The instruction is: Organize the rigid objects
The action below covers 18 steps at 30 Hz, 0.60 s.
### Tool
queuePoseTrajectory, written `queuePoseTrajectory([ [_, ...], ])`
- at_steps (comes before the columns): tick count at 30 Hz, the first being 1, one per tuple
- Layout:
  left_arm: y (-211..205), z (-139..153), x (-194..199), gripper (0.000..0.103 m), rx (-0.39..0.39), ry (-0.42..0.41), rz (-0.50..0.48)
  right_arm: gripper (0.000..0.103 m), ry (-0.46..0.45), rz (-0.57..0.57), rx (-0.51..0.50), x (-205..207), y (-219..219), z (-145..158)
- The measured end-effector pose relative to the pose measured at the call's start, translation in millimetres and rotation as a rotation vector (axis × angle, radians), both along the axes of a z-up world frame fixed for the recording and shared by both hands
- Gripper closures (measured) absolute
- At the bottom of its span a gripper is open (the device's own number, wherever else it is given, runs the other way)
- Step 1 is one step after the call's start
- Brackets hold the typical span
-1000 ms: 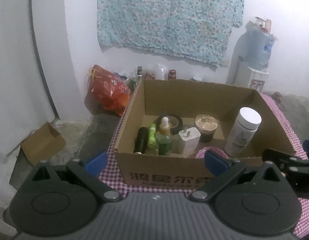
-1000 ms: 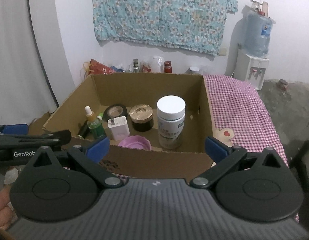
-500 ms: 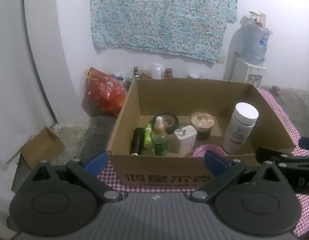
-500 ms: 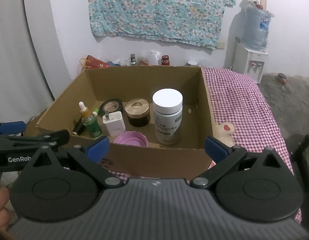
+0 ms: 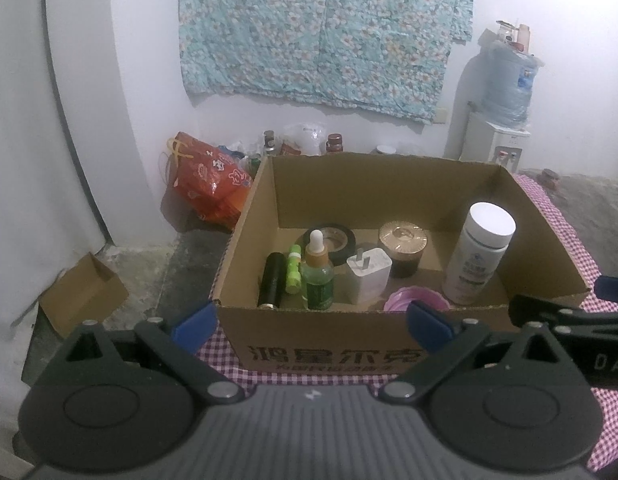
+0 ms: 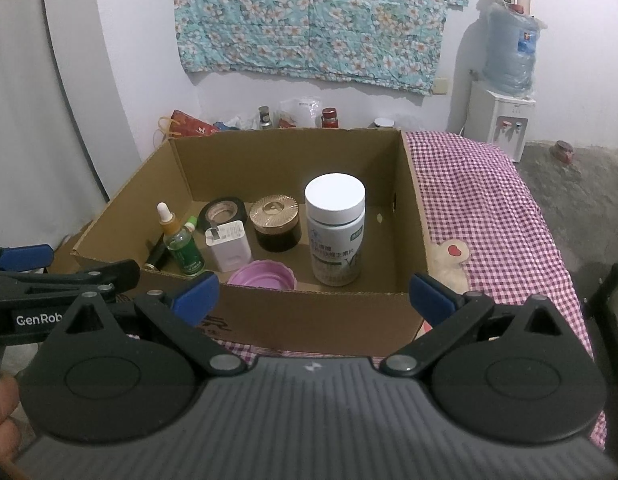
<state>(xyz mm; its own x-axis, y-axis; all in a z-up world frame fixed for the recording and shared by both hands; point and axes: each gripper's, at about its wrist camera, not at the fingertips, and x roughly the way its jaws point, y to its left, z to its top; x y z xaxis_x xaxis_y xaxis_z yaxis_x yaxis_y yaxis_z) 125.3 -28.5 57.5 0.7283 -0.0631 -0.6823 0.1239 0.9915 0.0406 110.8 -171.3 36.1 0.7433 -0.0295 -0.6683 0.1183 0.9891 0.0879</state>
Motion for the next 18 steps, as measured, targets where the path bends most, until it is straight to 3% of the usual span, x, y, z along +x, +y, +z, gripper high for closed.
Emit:
queuePoseTrajectory([
  [18,1.5,-1.0,0.2,0.002,-0.012,0.009,-0.003,0.001,0.010,-0.007,0.007,-2.7,2.8,-0.6],
])
